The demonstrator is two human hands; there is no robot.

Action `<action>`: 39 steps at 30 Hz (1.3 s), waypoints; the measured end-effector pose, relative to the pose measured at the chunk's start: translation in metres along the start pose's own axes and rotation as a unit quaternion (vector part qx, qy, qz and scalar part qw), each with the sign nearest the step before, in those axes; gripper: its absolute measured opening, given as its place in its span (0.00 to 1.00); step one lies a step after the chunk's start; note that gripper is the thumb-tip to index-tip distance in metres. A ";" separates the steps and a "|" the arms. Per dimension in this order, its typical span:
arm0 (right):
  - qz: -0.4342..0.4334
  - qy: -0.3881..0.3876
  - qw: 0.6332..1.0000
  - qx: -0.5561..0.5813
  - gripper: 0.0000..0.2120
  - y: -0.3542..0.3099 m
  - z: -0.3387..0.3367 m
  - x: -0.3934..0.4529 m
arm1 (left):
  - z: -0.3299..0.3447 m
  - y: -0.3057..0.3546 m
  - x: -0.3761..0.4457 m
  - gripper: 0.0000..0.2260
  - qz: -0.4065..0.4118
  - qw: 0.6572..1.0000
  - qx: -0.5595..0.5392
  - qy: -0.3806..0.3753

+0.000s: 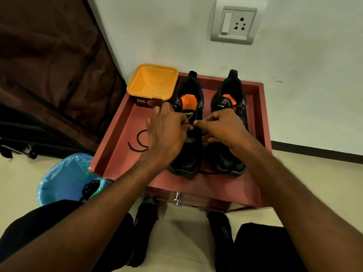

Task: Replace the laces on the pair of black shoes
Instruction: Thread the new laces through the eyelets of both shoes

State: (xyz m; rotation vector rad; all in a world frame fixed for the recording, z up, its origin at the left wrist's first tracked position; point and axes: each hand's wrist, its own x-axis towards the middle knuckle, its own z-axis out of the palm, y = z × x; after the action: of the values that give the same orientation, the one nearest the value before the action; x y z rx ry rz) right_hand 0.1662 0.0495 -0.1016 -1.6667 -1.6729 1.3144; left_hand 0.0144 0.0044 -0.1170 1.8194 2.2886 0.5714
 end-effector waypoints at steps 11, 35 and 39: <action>-0.103 0.032 0.983 -0.149 0.01 0.002 0.003 -0.013 | -0.003 -0.027 0.020 0.12 0.094 0.986 -0.112 -0.076; -0.119 0.398 0.901 -0.125 0.09 -0.010 -0.050 -0.015 | -0.019 -0.050 0.029 0.28 0.149 0.971 -0.115 -0.149; -0.213 0.258 0.914 -0.229 0.15 -0.008 -0.029 -0.021 | -0.018 -0.051 0.031 0.29 0.150 0.970 -0.120 -0.147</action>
State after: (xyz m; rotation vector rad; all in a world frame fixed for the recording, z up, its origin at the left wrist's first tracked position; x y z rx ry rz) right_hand 0.1900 0.0405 -0.0758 -1.5619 -1.9281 0.2480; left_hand -0.0454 0.0209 -0.1174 1.9854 1.6918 0.5500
